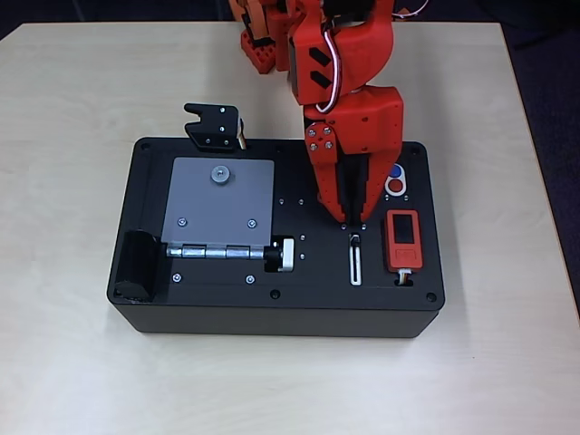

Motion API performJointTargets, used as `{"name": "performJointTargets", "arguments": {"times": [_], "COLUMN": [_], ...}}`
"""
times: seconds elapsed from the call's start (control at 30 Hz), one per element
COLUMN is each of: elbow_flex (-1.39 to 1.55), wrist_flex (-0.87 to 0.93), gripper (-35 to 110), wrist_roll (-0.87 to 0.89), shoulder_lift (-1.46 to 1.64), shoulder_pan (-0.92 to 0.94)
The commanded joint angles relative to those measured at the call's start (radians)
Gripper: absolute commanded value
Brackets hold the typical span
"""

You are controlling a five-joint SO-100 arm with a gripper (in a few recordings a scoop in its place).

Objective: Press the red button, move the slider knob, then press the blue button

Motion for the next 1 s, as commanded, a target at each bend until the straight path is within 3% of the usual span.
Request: {"name": "performJointTargets", "arguments": {"times": [0.0, 0.97], "elbow_flex": [-0.012, -0.169], "wrist_flex": [-0.008, 0.015], "gripper": [0, 0], "wrist_roll": [0.003, -0.014], "shoulder_lift": [0.003, -0.112], "shoulder_pan": [0.003, 0.003]}}
